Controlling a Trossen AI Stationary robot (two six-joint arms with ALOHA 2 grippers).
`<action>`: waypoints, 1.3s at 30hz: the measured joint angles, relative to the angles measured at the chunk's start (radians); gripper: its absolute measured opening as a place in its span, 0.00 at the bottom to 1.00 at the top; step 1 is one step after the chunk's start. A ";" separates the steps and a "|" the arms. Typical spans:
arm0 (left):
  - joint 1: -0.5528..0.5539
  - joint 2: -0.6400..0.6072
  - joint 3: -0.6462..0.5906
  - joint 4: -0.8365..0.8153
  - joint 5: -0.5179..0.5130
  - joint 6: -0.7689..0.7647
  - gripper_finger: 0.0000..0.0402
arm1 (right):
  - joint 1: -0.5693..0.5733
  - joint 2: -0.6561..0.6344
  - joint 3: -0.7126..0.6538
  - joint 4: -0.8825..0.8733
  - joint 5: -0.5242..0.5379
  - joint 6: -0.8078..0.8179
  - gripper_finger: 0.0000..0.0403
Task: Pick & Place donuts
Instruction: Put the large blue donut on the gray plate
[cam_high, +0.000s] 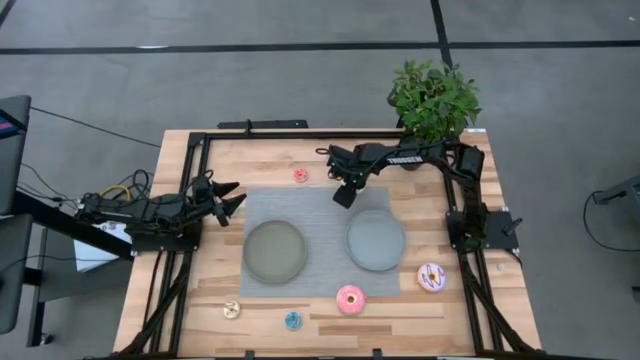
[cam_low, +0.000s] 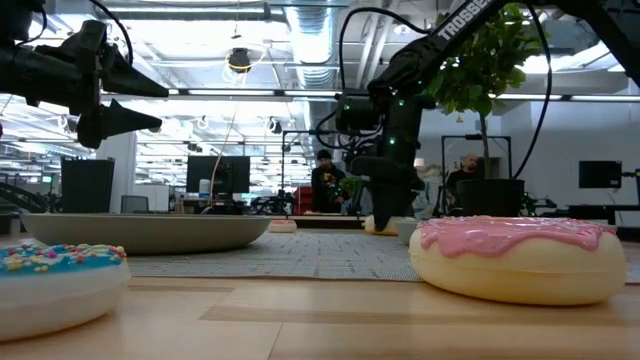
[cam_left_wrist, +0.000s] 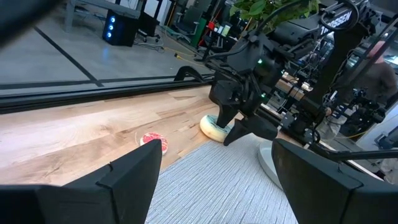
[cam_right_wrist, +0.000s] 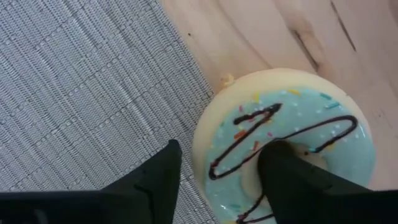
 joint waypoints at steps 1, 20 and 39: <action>0.000 0.000 0.000 0.000 0.000 0.000 0.74 | -0.001 0.000 0.002 -0.008 -0.001 0.000 0.44; 0.000 0.000 0.000 0.000 0.001 0.000 0.74 | 0.045 0.000 0.284 -0.355 -0.004 -0.128 0.34; 0.000 0.000 0.000 -0.001 0.001 0.000 0.74 | 0.385 -0.031 0.307 -0.658 0.024 0.002 0.34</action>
